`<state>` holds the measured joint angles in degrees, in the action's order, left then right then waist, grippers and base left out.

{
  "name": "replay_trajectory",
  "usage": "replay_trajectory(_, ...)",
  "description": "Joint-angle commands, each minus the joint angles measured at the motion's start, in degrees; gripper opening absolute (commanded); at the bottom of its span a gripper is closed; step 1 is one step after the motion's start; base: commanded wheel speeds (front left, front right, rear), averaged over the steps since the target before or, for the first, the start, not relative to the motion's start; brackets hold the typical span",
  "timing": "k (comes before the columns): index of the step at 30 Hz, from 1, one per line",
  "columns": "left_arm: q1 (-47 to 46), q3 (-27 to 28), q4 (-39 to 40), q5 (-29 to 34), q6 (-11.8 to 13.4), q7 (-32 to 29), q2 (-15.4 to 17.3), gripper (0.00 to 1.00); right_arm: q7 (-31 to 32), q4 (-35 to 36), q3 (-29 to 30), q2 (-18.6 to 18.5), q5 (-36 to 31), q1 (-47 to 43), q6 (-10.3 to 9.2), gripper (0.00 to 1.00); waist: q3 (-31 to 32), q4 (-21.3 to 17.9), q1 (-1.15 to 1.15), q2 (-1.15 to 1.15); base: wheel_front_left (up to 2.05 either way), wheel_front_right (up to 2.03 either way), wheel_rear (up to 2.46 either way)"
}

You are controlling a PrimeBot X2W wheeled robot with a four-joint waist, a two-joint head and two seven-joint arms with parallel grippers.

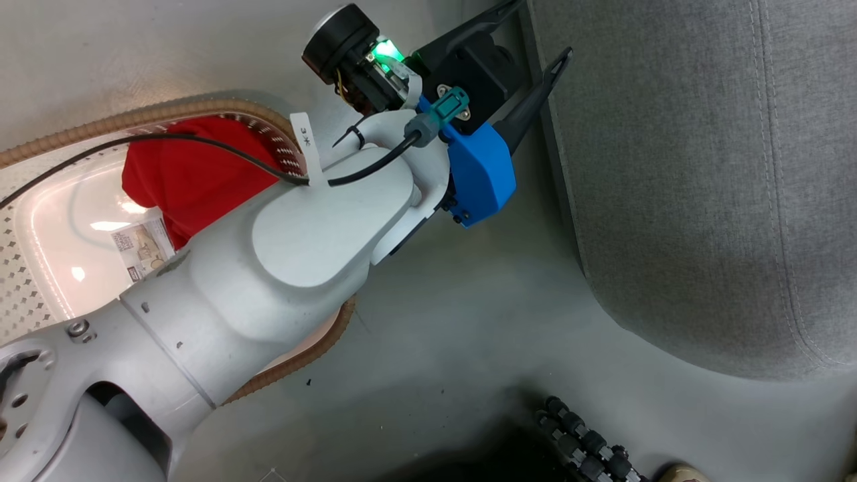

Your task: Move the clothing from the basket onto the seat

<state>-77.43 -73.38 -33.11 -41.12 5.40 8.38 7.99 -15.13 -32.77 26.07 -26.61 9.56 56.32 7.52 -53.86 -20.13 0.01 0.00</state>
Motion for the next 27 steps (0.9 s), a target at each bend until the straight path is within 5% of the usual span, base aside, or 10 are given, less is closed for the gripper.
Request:
replay_trajectory(1, 0.2, 0.0, 0.5, 0.5, 0.2, -0.1, 0.3, 1.0, 0.0, -1.3, -0.4, 0.5, -0.2, -0.4, -0.06, 0.0, 0.0, 0.2, -0.01, 0.0, 0.0, 0.0, 0.0)
replay_trajectory(10, 0.1, 0.0, 1.9, 0.7, 0.8, -0.5, 1.2, 1.0, 0.0, -9.7, -2.7, 2.9, 0.1, -1.4, -0.06, 0.0, 0.7, 0.4, -0.01, 0.0, 0.0, 0.0, 0.0)
replay_trajectory(11, 0.2, 0.0, 2.0, 0.7, 0.9, -0.4, 1.3, 1.0, 0.0, -10.0, -2.8, 2.8, 0.1, -1.4, -0.06, 0.44, 1.0, 0.5, -0.01, 0.0, 0.0, 0.0, 0.0)
replay_trajectory(12, 0.4, 0.0, 2.0, 0.7, 0.9, -0.2, 1.3, 1.0, 0.0, -9.8, -2.9, 2.8, 0.3, -1.5, -0.06, 1.0, 1.4, 0.5, -0.01, 0.0, 0.0, 0.0, 0.0)
replay_trajectory(27, 7.2, 1.9, -1.7, -2.8, -0.2, 5.5, -0.6, 1.0, 0.0, 3.2, -6.8, 3.6, 0.5, -15.5, -0.06, 1.0, 14.6, 2.5, -0.01, 0.0, 0.0, 0.0, 0.0)
